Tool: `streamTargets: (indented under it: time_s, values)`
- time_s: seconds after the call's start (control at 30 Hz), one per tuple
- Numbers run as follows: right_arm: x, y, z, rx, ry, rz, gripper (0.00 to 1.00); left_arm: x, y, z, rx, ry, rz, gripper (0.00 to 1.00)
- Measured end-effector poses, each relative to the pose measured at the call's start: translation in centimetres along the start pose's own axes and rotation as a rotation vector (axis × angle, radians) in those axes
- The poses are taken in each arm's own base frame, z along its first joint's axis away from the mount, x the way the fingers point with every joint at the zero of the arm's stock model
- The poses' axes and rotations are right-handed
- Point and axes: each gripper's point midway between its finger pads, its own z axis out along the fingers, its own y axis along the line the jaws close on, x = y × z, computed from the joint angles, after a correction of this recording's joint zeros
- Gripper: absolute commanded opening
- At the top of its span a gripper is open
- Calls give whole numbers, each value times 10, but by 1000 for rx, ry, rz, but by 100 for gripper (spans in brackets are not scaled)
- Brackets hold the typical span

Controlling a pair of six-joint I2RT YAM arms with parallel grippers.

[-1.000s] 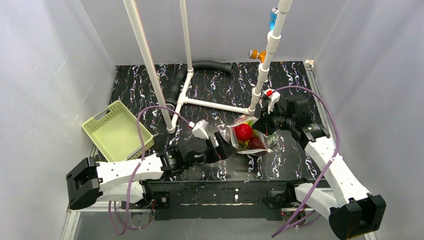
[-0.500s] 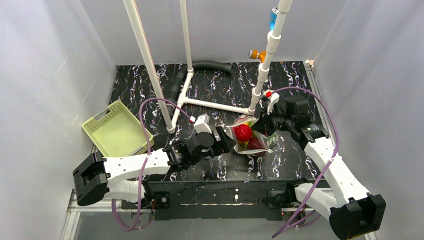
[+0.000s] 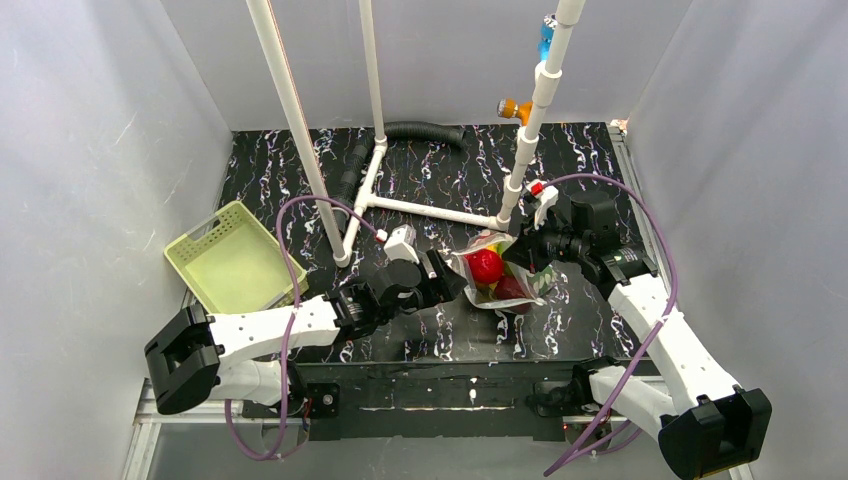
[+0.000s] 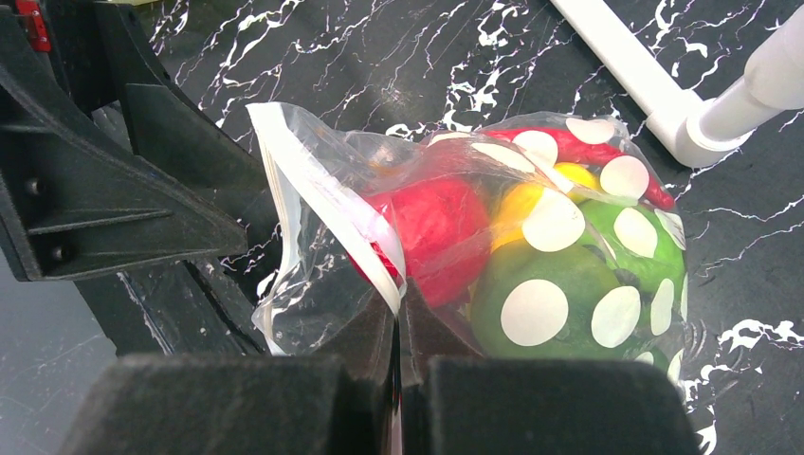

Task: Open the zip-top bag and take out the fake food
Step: Open the zipper of the food storage bag at the center of the board.

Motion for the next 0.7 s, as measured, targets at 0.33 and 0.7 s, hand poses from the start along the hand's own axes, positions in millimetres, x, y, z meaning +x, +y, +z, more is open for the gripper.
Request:
streamTargets:
  time_s: [0.33,0.7]
  values:
    - [0,2,1,-5,2,-6,1,-1,4,2,21,1,-18,71]
    - [0,2,1,-10,2,-12,1,-1,12,4,32,-5,-53,72]
